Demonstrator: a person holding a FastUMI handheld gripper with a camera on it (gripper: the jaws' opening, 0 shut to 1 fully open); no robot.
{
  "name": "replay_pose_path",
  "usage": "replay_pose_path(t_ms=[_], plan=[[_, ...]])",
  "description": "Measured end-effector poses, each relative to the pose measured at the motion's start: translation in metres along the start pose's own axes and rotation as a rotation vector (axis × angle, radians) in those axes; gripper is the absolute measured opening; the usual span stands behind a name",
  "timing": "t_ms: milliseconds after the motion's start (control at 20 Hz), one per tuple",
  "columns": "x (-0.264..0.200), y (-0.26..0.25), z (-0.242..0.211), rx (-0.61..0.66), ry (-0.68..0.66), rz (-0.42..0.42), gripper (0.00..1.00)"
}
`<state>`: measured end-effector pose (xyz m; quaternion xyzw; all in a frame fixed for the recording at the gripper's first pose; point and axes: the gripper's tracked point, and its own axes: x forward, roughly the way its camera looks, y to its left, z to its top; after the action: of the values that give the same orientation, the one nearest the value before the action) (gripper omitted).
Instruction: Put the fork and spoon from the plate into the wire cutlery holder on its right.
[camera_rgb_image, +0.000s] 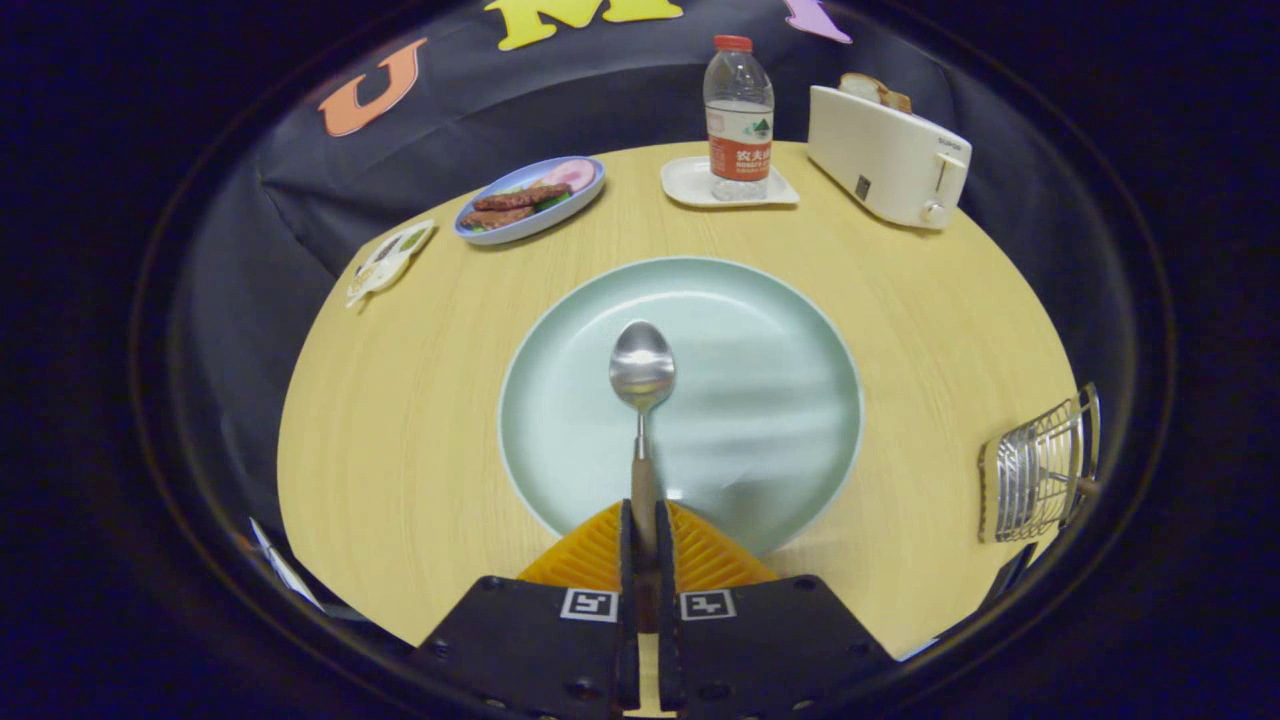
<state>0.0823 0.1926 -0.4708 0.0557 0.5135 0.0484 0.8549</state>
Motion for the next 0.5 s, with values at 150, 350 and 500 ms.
replay_pose_path(t_ms=[150,350,500], plan=[[-0.017,-0.002,0.011,-0.019,-0.018,0.02,0.08],[-0.045,-0.014,0.026,-0.041,-0.03,0.049,0.02],[-0.061,-0.022,0.029,-0.062,-0.049,0.079,0.02]])
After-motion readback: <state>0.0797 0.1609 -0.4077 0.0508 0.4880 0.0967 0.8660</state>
